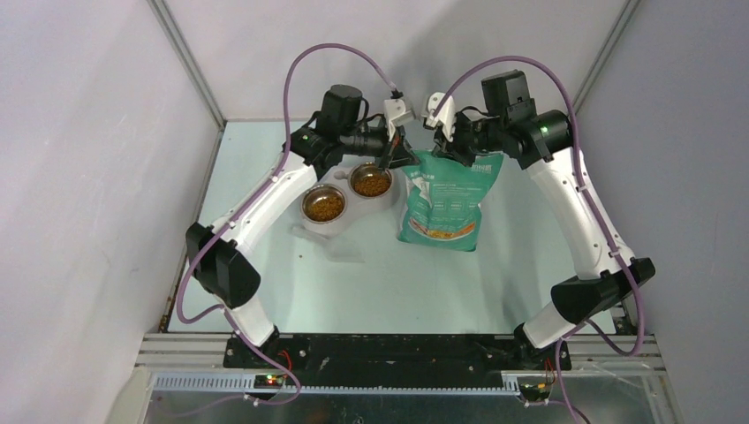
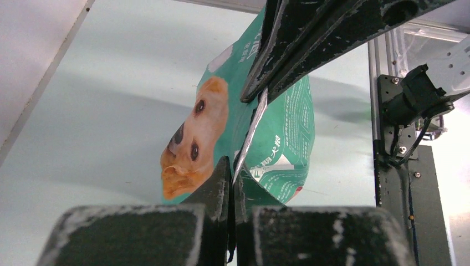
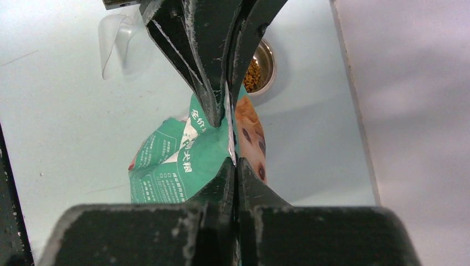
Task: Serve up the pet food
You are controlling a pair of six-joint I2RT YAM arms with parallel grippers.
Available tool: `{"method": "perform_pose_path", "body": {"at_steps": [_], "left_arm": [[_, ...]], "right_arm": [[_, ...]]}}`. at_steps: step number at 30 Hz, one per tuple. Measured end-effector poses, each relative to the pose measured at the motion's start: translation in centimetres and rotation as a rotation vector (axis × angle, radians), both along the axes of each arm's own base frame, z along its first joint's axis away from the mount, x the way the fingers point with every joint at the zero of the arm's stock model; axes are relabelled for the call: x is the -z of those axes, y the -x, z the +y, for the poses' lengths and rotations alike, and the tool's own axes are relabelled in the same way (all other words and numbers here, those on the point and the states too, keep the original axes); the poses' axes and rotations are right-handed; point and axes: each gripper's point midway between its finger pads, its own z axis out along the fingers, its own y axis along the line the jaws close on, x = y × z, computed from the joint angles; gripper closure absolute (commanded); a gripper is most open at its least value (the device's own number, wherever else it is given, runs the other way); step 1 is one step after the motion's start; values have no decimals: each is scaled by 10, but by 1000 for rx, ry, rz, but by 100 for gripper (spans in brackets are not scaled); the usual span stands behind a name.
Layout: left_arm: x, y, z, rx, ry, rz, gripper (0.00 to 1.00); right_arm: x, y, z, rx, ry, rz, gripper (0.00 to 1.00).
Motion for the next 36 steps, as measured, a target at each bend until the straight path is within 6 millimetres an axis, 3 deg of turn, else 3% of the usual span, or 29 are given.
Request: {"method": "perform_pose_path", "body": {"at_steps": [5, 6, 8, 9, 12, 14, 18, 20, 21, 23, 28, 34, 36], "left_arm": [[0, -1, 0, -2, 11, 11, 100], [0, 0, -1, 0, 16, 13, 100], [-1, -1, -1, 1, 25, 15, 100], [-1, -1, 0, -1, 25, 19, 100], [-1, -3, 2, -10, 29, 34, 100], [-1, -2, 2, -11, 30, 39, 100], [-1, -2, 2, -8, 32, 41, 100], [-1, -2, 2, -9, 33, 38, 84], [-2, -2, 1, -9, 35, 37, 66], [-6, -4, 0, -13, 51, 32, 54], [-25, -12, -4, -28, 116, 4, 56], [-30, -6, -21, 28, 143, -18, 58], [-26, -4, -26, 42, 141, -6, 69]], "right_arm": [[-2, -1, -2, -7, -2, 5, 99], [-2, -1, -2, -9, -3, 7, 87], [-1, 0, -2, -15, 0, 5, 73], [0, 0, -4, -14, 10, 3, 72], [4, 0, -14, 1, 46, 8, 92], [8, 0, -20, 7, 64, 19, 100], [7, 1, -22, 2, 66, 41, 100], [6, 1, -22, 1, 58, 51, 100], [6, 1, -23, 1, 55, 56, 100], [7, 1, -27, 11, 53, 66, 100], [6, 0, -30, 33, 38, 84, 100], [6, -3, -30, 80, 19, 109, 100], [6, -5, -29, 97, 10, 115, 100]]}}
